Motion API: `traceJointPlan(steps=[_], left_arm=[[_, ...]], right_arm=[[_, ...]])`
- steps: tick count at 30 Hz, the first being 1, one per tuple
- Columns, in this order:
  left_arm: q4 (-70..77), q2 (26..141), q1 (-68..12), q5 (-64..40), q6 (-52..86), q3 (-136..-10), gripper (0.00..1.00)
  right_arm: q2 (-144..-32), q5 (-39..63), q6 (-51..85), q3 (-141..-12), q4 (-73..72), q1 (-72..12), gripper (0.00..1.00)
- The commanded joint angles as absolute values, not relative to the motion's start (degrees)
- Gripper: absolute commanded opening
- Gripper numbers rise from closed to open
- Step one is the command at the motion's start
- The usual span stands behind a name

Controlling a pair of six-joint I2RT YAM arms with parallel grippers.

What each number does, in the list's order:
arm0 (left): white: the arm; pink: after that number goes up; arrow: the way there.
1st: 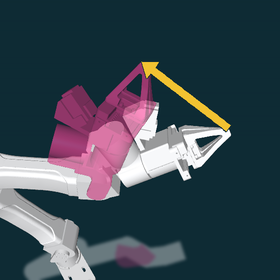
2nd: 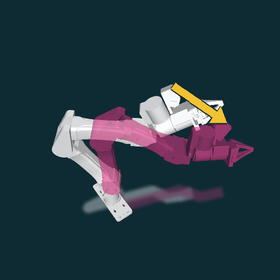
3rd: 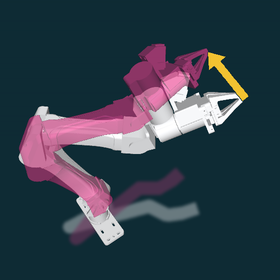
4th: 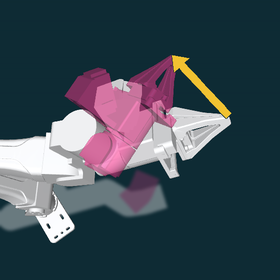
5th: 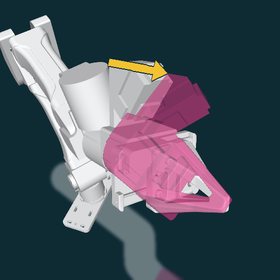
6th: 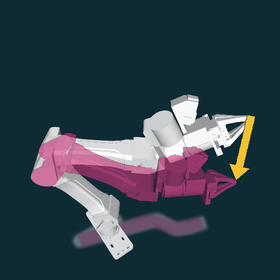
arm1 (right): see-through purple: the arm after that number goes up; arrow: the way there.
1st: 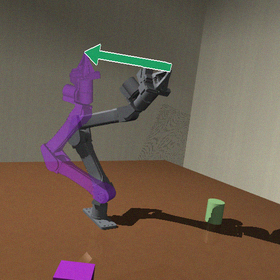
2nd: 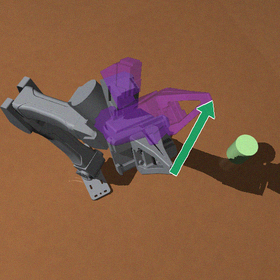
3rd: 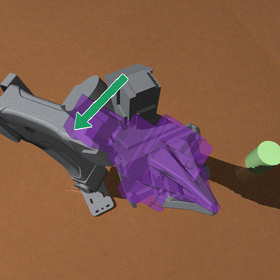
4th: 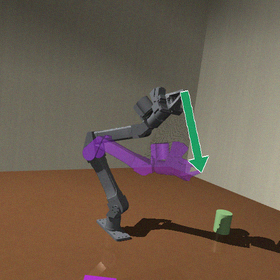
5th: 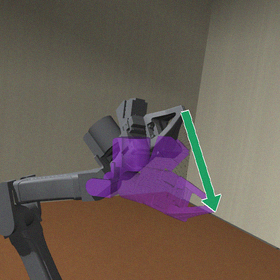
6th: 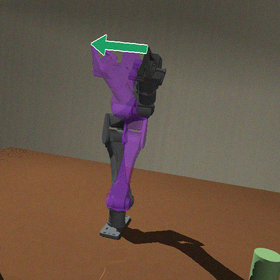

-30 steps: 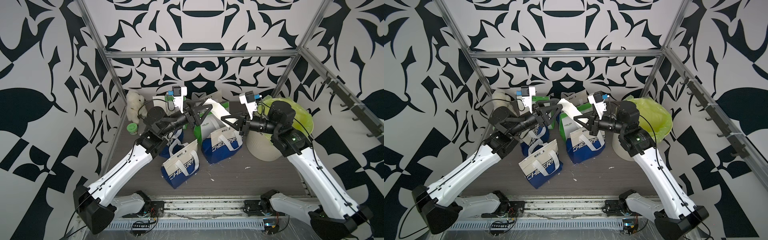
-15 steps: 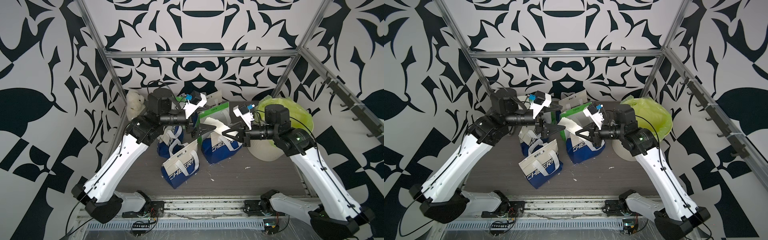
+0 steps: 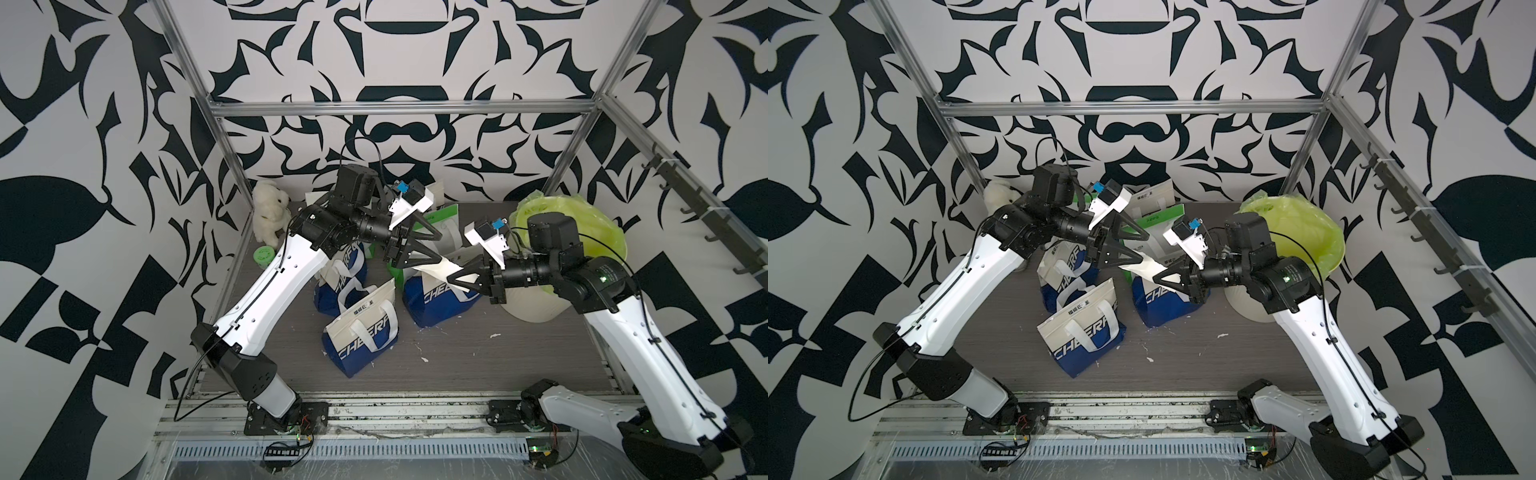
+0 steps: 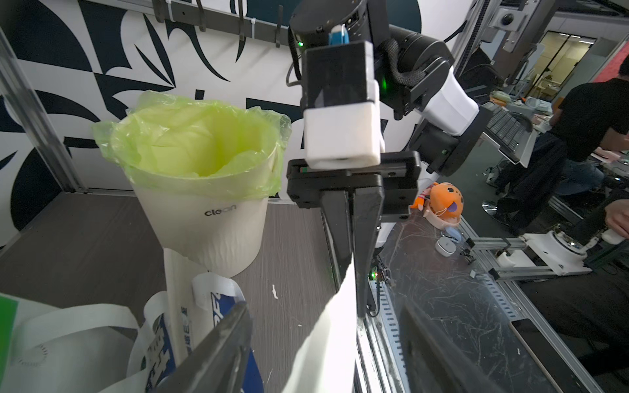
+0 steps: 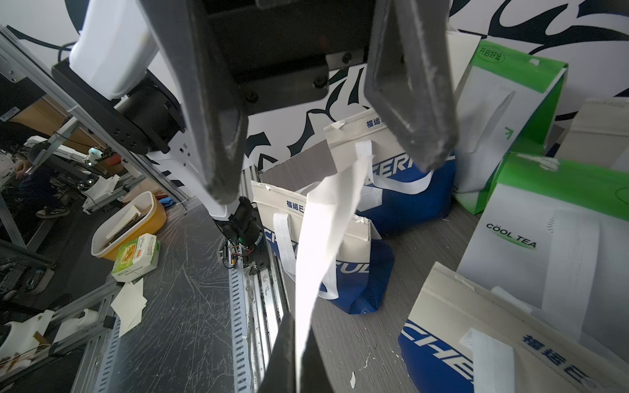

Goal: Shred takeout receipts and throw away
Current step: Shred the takeout receipt.

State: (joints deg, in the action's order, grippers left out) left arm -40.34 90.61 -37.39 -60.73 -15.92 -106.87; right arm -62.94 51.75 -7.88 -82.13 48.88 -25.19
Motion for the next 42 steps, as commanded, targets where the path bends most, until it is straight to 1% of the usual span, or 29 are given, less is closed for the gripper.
traceJointPlan(steps=[1, 3, 5, 6, 8, 10, 12, 14, 19, 23, 27, 31, 36, 38, 40, 42], left_arm=[[-42.7, 90.3, -37.3, -64.0, -15.8, -106.8, 0.69], [-44.6, 91.4, -37.3, -64.6, -15.8, -108.2, 0.64], [-46.0, 92.4, -37.5, -63.9, -15.8, -109.1, 0.54], [-46.3, 92.7, -37.7, -61.7, -16.0, -109.1, 0.54], [-48.6, 93.2, -38.1, -58.5, -17.7, -109.2, 0.61], [-48.6, 93.7, -38.3, -56.8, -18.0, -109.1, 0.72], [-48.2, 94.1, -38.6, -56.1, -18.0, -109.2, 0.75], [-48.0, 94.7, -38.8, -56.9, -17.9, -109.5, 0.74], [-51.0, 95.9, -38.8, -62.3, -18.2, -110.9, 0.59], [-51.3, 94.6, -38.8, -63.7, -19.2, -109.2, 0.49], [-50.7, 93.0, -38.8, -64.8, -19.4, -106.9, 0.48], [-50.7, 92.2, -38.8, -66.0, -19.2, -105.6, 0.44], [-51.2, 91.4, -38.8, -65.1, -19.2, -104.6, 0.40], [-51.1, 91.1, -38.8, -64.6, -19.2, -104.1, 0.36], [-49.4, 90.3, -38.8, -63.7, -18.2, -103.0, 0.29], [-47.0, 89.5, -38.8, -62.9, -16.6, -101.5, 0.28]], right_arm=[[-62.2, 50.6, -9.8, -84.2, 49.9, -25.7, 0.00], [-62.3, 50.1, -10.1, -84.2, 49.7, -25.8, 0.00], [-62.5, 49.9, -10.1, -84.3, 49.5, -25.9, 0.00], [-62.6, 50.1, -10.1, -84.4, 49.5, -26.1, 0.00], [-62.9, 50.5, -10.1, -84.8, 49.9, -26.5, 0.00], [-63.2, 50.6, -10.5, -85.2, 50.4, -27.1, 0.00], [-63.5, 50.9, -10.5, -85.4, 50.7, -27.7, 0.00], [-63.8, 50.3, -10.5, -85.5, 50.9, -28.4, 0.00], [-63.7, 47.2, -11.1, -85.0, 51.0, -28.8, 0.00], [-63.6, 42.9, -11.2, -84.7, 50.9, -28.8, 0.00], [-63.4, 40.5, -11.0, -84.7, 50.3, -28.8, 0.00], [-63.1, 39.0, -10.5, -84.6, 49.4, -28.8, 0.00], [-62.9, 38.1, -9.6, -84.5, 48.7, -28.8, 0.00], [-63.0, 37.9, -9.5, -84.5, 48.8, -28.8, 0.00], [-63.0, 37.9, -9.4, -84.4, 48.7, -28.8, 0.00], [-63.0, 37.9, -9.3, -84.3, 48.6, -28.8, 0.00]])
